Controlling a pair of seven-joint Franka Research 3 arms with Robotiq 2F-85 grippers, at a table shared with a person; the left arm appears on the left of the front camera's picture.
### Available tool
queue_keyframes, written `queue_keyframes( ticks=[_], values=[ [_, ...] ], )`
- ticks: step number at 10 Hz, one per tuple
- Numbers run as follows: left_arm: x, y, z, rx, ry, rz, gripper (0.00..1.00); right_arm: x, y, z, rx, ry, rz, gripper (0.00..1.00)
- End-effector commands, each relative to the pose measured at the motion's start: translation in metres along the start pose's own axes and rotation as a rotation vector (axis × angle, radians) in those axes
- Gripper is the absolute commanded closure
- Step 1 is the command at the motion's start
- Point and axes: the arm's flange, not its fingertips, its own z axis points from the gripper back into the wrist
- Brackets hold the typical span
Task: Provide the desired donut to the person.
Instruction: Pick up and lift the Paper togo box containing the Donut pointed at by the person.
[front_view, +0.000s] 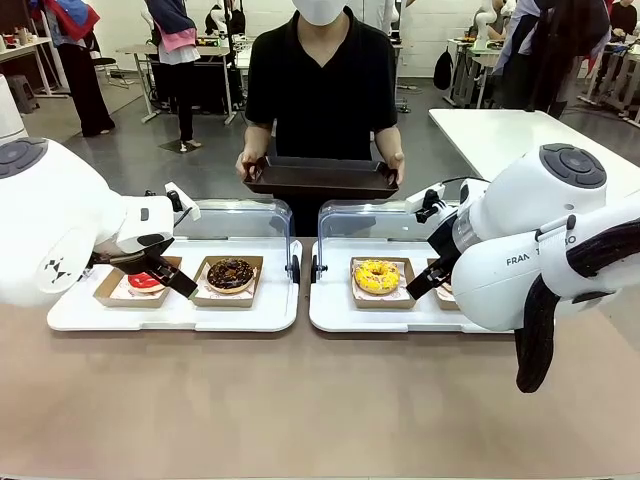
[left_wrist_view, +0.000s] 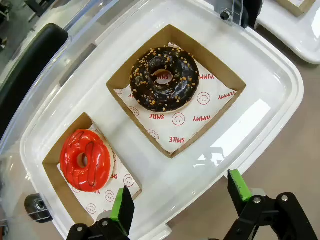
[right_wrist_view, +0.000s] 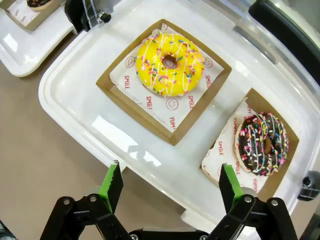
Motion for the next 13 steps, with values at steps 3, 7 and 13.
queue_keyframes(
  ticks=[3, 7, 13],
  values=[
    [0.0, 0.0, 0.0, 0.0, 0.0, 0.0, 0.0, 0.0, 0.0, 0.0, 0.0, 0.0, 0.0, 0.0],
    [0.0, 0.0, 0.0, 0.0, 0.0, 0.0, 0.0, 0.0, 0.0, 0.0, 0.0, 0.0, 0.0, 0.0],
    [0.031, 0.017, 0.093, 0.046, 0.039, -0.048, 0.0, 0.04, -0.008, 0.093, -0.024, 0.077, 0.012, 0.0]
  ],
)
